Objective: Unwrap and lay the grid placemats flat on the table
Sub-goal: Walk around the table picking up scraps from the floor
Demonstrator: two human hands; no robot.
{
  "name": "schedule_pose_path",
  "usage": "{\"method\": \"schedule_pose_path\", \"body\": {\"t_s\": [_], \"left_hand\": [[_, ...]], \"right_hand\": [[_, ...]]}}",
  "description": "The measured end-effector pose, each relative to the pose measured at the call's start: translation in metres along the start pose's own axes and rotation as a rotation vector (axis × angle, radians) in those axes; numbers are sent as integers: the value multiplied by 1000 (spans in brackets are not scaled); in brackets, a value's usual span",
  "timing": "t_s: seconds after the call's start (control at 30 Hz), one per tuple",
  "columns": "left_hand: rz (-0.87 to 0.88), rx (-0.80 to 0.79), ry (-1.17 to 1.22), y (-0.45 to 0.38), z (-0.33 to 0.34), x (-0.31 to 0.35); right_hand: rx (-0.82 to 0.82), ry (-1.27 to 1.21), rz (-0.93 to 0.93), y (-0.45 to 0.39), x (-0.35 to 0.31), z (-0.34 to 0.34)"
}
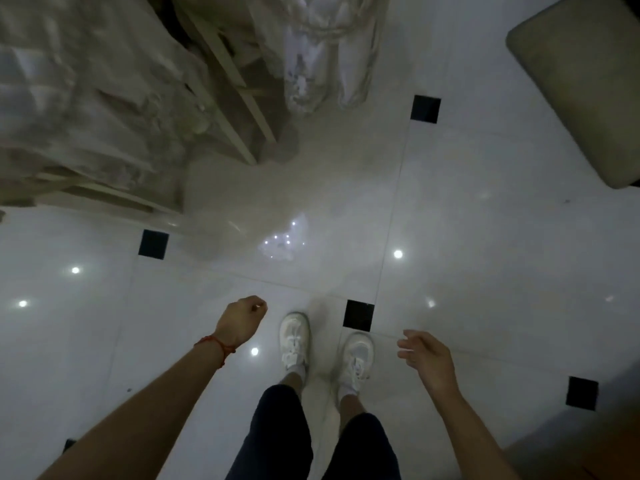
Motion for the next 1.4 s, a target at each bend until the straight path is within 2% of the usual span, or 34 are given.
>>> {"method": "schedule_pose_path", "body": {"t_s": [0.17,0.3,0.43,0.57,0.73,0.9,1.1,1.4], "left_hand": [[78,38,-76,-123,29,-32],[74,45,-142,-218,63,-72],[125,56,-261,-294,99,-103],[195,152,-387,-348,113,-110],[237,272,-369,-396,129,-110],[264,370,-334,-407,148,-112],[224,271,-172,-396,169,-120],[300,258,81,-274,143,-57]], "right_hand": [[-41,109,-76,-108,21,73],[-87,210,-148,-195,38,130],[-103,461,-267,-266,54,173],[-139,649,-321,-309,66,189],[-104,710,-291,-350,89,188],[-118,705,-280,-369,105,189],[-141,652,-281,-364,104,185],[-82,536,-354,-283,46,129]]}}
Point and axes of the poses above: each hand's wrist, its own y-axis away from the middle knuckle, its own z-axis out of the palm, x = y × z, the point moved 8 cm from there along -y, towards the middle knuckle, and after that the axes turned 11 degrees about y, right-handed, at the moved point
